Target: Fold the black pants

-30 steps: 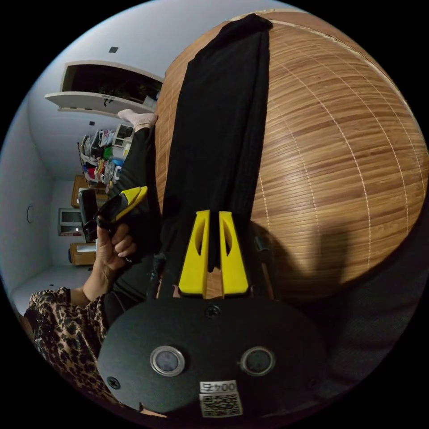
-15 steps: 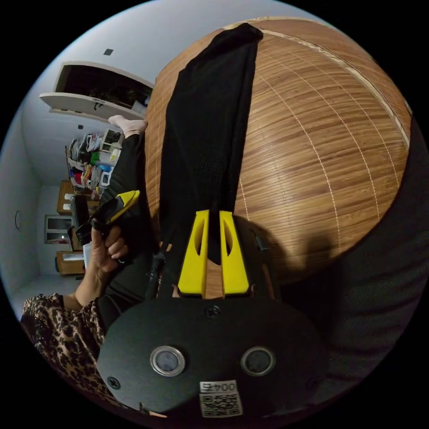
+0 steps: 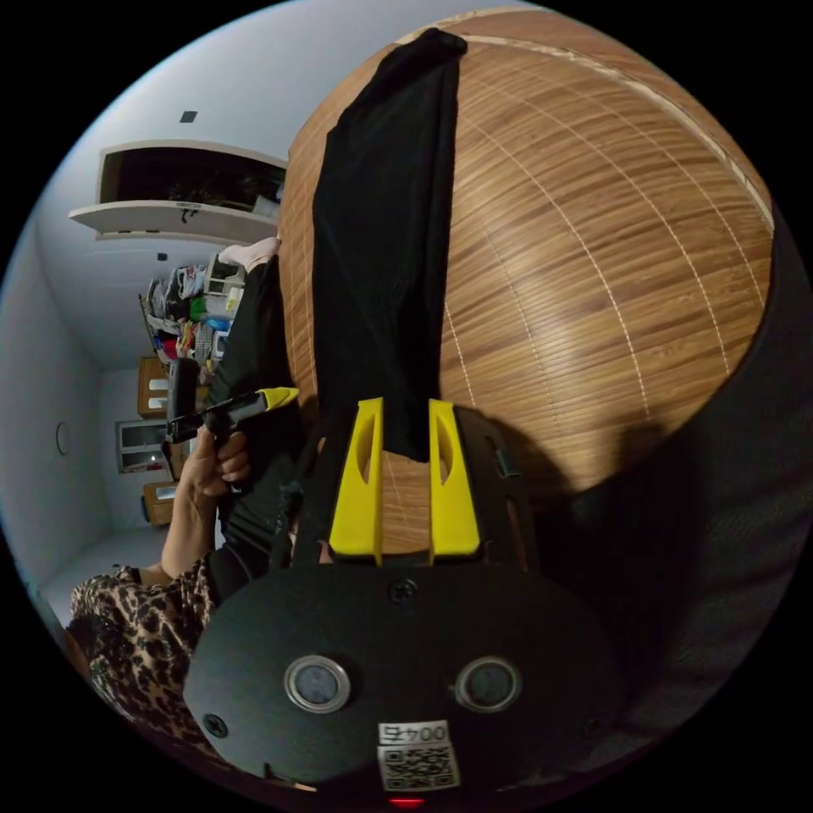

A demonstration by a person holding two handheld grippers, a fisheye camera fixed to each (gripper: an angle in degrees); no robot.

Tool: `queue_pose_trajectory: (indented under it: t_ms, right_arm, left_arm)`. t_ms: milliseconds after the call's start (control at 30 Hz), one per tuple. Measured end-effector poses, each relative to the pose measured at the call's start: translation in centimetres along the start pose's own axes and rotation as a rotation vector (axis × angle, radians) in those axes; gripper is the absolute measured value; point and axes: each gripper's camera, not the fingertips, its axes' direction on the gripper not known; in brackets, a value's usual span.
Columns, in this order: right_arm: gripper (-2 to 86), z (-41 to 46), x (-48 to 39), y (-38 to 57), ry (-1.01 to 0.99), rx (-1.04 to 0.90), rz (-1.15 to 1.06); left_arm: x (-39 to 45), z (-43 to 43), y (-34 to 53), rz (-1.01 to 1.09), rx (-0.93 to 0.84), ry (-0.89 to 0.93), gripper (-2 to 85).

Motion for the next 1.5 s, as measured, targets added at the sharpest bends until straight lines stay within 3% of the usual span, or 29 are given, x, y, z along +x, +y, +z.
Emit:
queue_pose_trajectory:
  t_ms: [333,900,1033,1233,1333,1500]
  right_arm:
    - [9.8,1.7,1.5,-2.0,0.045,-0.118,0.015]
    - [6.2,4.8,0.0,-4.5,0.242,-0.321,-0.160]
    - [6.4,2.0,1.1,-4.6,0.111,-0.238,-0.158]
    - [6.8,-2.5,5.0,-8.3,-0.151,0.015,-0.099]
    - [8.2,-3.4,7.1,-11.6,-0.203,0.082,-0.051]
    - [8.5,-2.9,9.9,-16.1,-0.267,0.056,-0.006]
  left_arm:
    - [4.9,5.8,-1.2,0.073,-0.157,-0.241,11.0]
    - [9.6,8.5,0.2,0.167,-0.302,-0.326,2.9]
    - [12.0,4.9,2.0,0.257,-0.217,-0.418,2.1]
    - [15.4,5.3,2.3,0.386,0.055,-0.349,1.6]
    - [15.3,9.7,1.2,0.391,0.015,-0.474,1.5]
    - [15.6,11.4,1.5,0.411,-0.016,-0.525,1.4]
